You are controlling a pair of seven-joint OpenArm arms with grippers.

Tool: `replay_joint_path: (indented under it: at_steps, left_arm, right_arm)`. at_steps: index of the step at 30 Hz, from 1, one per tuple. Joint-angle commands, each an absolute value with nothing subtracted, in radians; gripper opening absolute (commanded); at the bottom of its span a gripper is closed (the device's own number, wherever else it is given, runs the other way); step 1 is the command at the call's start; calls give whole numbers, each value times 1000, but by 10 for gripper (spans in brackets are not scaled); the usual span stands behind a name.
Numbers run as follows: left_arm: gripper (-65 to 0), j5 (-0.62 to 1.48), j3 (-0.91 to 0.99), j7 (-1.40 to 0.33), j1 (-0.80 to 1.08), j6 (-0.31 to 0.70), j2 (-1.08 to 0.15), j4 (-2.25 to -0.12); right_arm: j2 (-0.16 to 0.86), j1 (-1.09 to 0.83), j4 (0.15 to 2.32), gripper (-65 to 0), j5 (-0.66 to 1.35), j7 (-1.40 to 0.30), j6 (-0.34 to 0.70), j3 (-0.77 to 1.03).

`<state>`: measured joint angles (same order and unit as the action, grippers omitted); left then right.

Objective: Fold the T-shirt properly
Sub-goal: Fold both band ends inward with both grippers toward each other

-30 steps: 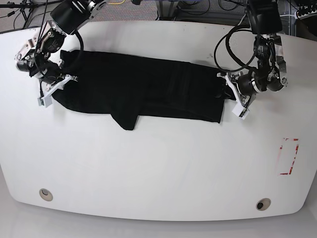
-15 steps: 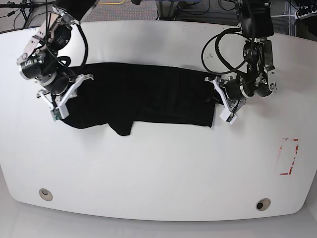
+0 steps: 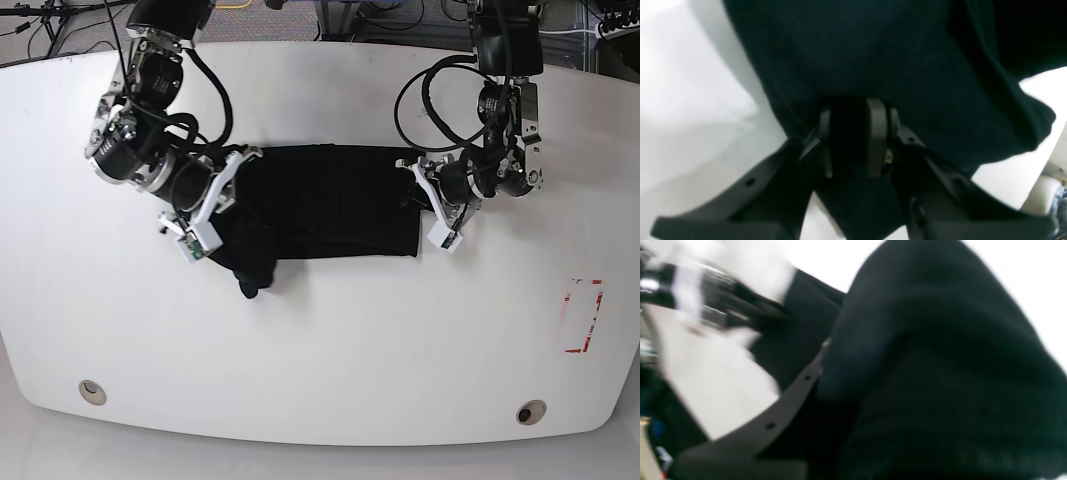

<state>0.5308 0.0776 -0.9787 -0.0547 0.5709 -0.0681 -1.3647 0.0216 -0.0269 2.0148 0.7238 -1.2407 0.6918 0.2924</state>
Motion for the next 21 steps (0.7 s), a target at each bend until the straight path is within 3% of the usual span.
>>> replay_joint_path:
  at_steps: [1, 4, 21]
  left_arm:
    - [-524, 450, 68, -1072, -42, 538, -51, -1354]
    - [-524, 450, 65, -1072, -41, 535, -50, -1354]
    - [-524, 453, 68, -1072, -38, 533, -8, -1356]
  right_arm:
    - [-16, 2, 2018, -650, 740, -1216, 698, 298]
    - [-61, 10, 1994, -650, 739, -1213, 698, 271]
    - [-67, 31, 1865, -650, 504, -1058, 698, 19]
